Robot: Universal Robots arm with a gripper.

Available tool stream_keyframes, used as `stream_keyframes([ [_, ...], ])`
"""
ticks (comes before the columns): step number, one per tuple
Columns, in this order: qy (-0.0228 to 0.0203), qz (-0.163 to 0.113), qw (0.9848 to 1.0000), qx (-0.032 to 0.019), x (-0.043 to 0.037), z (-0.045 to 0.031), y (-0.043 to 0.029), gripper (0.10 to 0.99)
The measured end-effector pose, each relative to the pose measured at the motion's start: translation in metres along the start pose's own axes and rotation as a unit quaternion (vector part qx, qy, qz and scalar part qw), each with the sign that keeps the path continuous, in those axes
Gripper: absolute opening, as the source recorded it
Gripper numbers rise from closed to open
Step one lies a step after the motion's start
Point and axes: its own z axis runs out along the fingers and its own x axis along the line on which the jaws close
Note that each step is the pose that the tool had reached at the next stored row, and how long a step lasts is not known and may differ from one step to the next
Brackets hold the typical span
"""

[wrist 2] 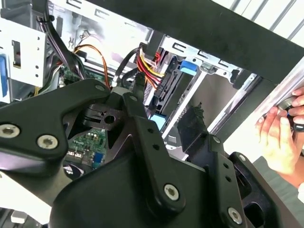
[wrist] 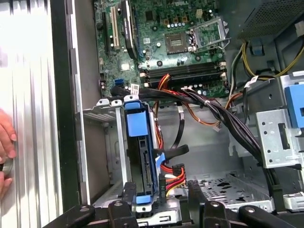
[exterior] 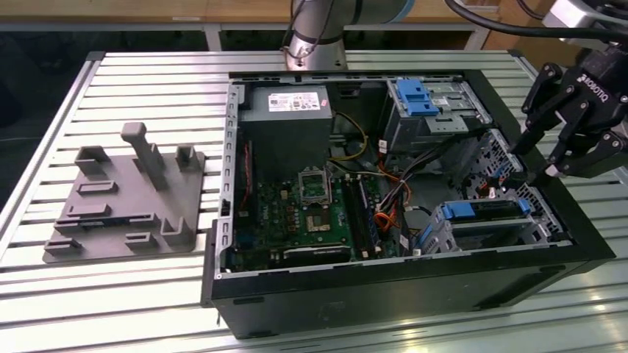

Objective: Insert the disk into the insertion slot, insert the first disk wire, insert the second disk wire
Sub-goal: 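Insert the first disk wire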

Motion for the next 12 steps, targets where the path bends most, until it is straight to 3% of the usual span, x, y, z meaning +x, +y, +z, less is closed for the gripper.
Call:
stream_keyframes([
  [5,0.0042,0.000,1.0000,-0.0027,-0.0021,0.0065,-0.0052,0.545],
  [8,0.0067,0.000,1.0000,-0.0037,-0.0040,0.0107,-0.0063,0.408],
  [12,0.0101,0.001,0.9999,-0.0055,-0.0067,0.0157,-0.0068,0.408],
])
